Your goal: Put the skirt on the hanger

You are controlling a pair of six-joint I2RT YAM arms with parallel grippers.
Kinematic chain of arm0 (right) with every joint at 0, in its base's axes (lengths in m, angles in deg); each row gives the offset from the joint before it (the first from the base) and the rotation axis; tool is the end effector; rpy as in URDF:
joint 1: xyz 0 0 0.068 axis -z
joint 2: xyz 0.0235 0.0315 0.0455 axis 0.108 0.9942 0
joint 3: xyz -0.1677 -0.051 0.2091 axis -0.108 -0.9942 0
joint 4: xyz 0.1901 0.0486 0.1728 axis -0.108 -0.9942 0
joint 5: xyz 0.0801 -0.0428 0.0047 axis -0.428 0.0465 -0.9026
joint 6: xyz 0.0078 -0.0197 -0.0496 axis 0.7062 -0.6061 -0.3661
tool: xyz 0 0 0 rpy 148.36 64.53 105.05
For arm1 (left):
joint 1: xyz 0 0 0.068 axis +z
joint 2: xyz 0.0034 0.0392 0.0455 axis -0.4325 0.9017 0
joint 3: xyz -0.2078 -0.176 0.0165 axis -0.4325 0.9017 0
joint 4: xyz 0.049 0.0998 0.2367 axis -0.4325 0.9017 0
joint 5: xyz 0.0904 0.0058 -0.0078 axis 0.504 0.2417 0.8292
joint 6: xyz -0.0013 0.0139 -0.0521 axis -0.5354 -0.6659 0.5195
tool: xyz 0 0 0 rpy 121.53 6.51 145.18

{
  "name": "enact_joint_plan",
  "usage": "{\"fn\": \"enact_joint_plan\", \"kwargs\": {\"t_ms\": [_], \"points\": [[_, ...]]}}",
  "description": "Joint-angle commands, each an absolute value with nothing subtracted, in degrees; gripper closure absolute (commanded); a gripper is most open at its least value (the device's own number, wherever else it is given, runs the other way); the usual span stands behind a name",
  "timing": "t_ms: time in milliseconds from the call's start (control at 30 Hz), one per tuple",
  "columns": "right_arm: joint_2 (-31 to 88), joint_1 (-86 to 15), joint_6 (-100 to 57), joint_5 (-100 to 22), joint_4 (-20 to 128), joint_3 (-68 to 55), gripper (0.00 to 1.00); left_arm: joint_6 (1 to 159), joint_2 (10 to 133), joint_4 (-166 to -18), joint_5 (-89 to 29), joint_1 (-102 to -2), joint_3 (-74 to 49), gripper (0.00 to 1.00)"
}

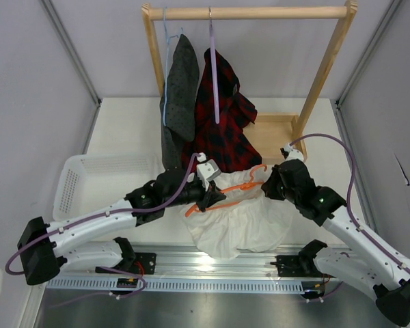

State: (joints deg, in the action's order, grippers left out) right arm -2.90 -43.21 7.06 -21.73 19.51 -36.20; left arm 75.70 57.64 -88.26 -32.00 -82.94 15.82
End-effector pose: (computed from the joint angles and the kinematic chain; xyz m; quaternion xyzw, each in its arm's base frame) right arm 0.1485 0.1041 0.2887 0.0230 0.9007 0.1875 0.3912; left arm 0.1283 -0.2120 0.2927 0.3906 0.7135 -0.3705 0.4484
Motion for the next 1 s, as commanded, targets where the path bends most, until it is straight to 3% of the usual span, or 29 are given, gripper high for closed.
{"fn": "enact_joint_plan", "kwargs": {"t_ms": [0,567,867,967], "points": [[-3.5,-43.9,8.0,-21.1,20.9,-33.9,1.0,80.1,57.4,-100.5,-37.2,-81.4,17.5,1.0],[-2.6,-45.6,8.0,-19.9,22.1,-36.8,1.0,84.0,69.7,-109.4,-39.1,-80.6,17.7,1.0],[-4.5,-45.7,6.7,-19.5,21.3,-36.6,0.54,83.3,70.7,-107.0,-37.6,-81.2,16.9,1.0],[-5.5,-45.8,6.3,-19.5,21.2,-36.3,0.52,83.0,71.1,-106.5,-37.4,-81.3,16.6,1.0]]}}
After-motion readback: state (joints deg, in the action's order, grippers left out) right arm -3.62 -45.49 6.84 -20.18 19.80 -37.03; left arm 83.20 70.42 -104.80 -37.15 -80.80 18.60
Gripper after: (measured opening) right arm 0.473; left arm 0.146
